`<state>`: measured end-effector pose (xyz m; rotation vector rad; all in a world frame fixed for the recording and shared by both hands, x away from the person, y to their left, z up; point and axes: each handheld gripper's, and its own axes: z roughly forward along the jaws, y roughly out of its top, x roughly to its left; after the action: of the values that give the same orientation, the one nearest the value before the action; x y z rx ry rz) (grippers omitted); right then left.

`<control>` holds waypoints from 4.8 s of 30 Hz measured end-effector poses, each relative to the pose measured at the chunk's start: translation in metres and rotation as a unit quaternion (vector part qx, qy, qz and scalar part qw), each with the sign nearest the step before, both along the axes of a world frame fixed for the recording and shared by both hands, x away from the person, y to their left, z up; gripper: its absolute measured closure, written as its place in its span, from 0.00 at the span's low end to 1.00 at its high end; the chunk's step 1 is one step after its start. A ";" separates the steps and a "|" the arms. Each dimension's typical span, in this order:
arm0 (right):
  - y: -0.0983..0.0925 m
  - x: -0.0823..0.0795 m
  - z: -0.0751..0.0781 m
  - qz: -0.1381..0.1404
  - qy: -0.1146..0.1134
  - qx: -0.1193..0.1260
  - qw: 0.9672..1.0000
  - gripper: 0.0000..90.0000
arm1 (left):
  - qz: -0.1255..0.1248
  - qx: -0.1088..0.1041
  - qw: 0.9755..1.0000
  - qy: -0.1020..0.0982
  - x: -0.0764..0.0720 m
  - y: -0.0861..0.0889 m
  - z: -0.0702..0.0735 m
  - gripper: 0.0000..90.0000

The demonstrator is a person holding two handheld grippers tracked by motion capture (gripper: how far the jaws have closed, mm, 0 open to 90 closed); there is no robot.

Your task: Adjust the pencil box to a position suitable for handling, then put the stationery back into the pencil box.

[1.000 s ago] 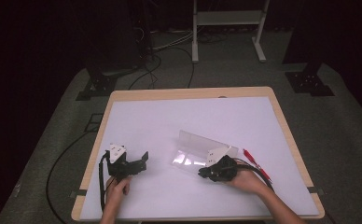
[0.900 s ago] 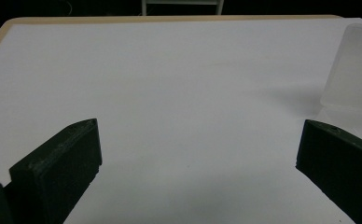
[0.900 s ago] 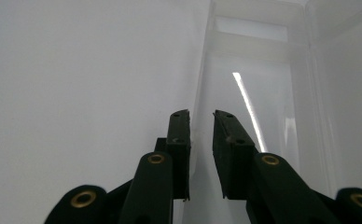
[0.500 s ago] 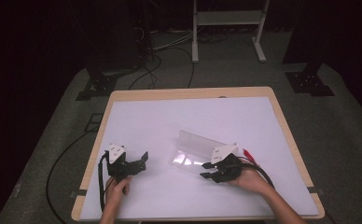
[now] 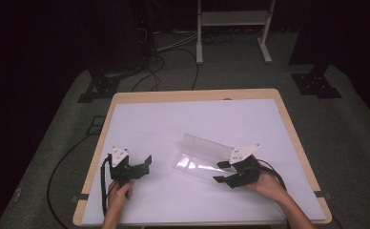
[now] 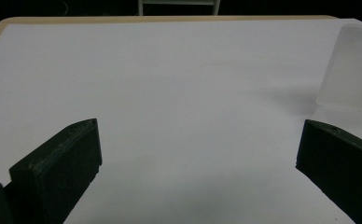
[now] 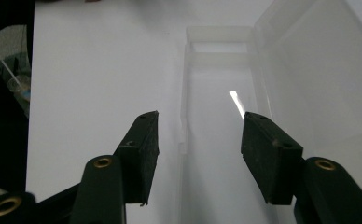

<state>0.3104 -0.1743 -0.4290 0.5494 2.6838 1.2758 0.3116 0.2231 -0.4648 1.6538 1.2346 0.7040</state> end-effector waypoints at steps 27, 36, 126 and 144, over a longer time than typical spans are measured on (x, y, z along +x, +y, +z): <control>-0.067 -0.018 0.014 -0.087 -0.020 0.025 0.996 0.48 | -0.002 0.002 1.000 0.002 0.001 0.000 0.000 0.00; -0.085 -0.023 0.013 -0.113 -0.023 0.019 0.993 0.47 | -0.002 0.004 1.000 0.001 0.001 0.000 0.000 0.00; -0.145 -0.022 -0.009 -0.270 0.021 0.006 0.963 0.88 | -0.002 0.010 1.000 0.000 0.000 -0.002 0.000 0.00; -0.138 -0.047 0.023 -0.242 -0.012 0.003 0.970 0.88 | 0.000 0.010 1.000 0.001 0.000 -0.002 0.000 0.00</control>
<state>0.2631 -0.3127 -0.4058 1.0967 2.3138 1.1338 0.3115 0.2209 -0.4649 1.6708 1.2316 0.7167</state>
